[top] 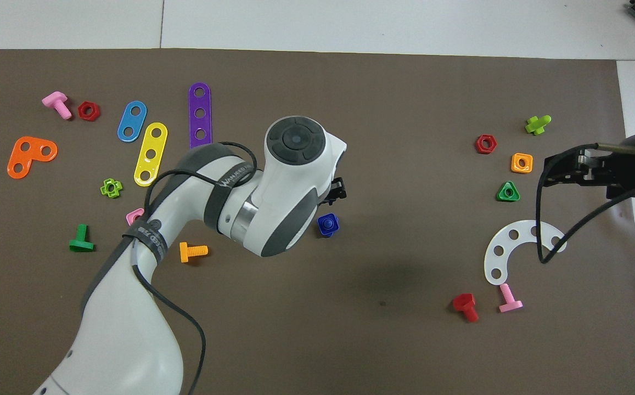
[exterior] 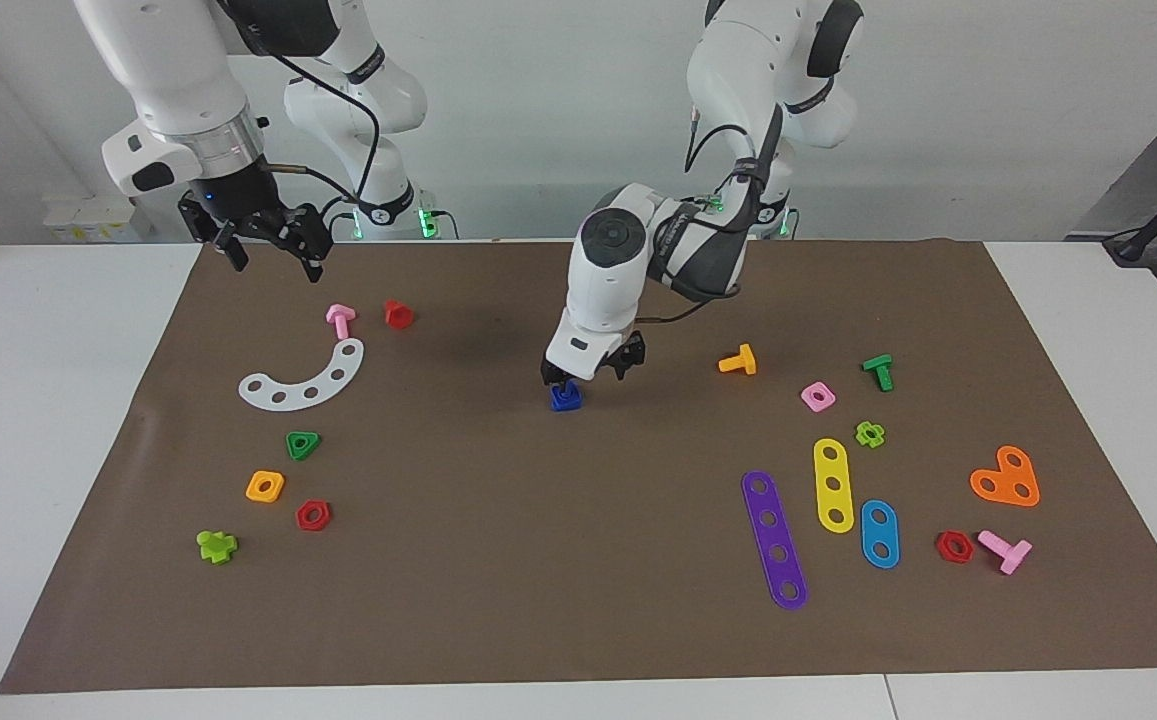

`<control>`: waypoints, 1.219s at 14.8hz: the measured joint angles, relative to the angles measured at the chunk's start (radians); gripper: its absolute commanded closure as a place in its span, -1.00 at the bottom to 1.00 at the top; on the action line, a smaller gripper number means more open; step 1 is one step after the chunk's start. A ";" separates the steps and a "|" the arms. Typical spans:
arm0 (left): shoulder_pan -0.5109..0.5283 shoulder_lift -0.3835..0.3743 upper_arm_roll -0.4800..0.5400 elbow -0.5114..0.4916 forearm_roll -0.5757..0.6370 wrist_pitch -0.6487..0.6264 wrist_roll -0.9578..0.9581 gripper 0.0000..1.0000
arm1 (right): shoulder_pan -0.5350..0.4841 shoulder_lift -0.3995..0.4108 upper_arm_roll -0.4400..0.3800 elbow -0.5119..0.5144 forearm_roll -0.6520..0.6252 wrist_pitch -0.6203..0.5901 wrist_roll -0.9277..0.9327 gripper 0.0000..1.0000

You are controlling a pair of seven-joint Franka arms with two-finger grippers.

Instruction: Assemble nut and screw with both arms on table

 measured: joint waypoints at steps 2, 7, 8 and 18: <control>0.065 -0.017 0.003 0.073 0.004 -0.107 0.039 -0.94 | 0.000 0.000 0.000 0.000 0.000 0.000 0.000 -1.00; 0.239 -0.140 0.007 0.103 0.023 -0.309 0.357 -0.93 | 0.000 0.000 0.000 0.000 0.000 0.000 0.000 -1.00; 0.284 -0.166 0.007 0.102 0.033 -0.348 0.446 -0.93 | 0.000 0.000 0.000 0.000 0.000 0.000 0.000 -1.00; 0.559 -0.422 0.007 -0.050 0.105 -0.399 0.839 -1.00 | 0.000 0.000 0.000 0.000 0.000 0.000 0.000 -1.00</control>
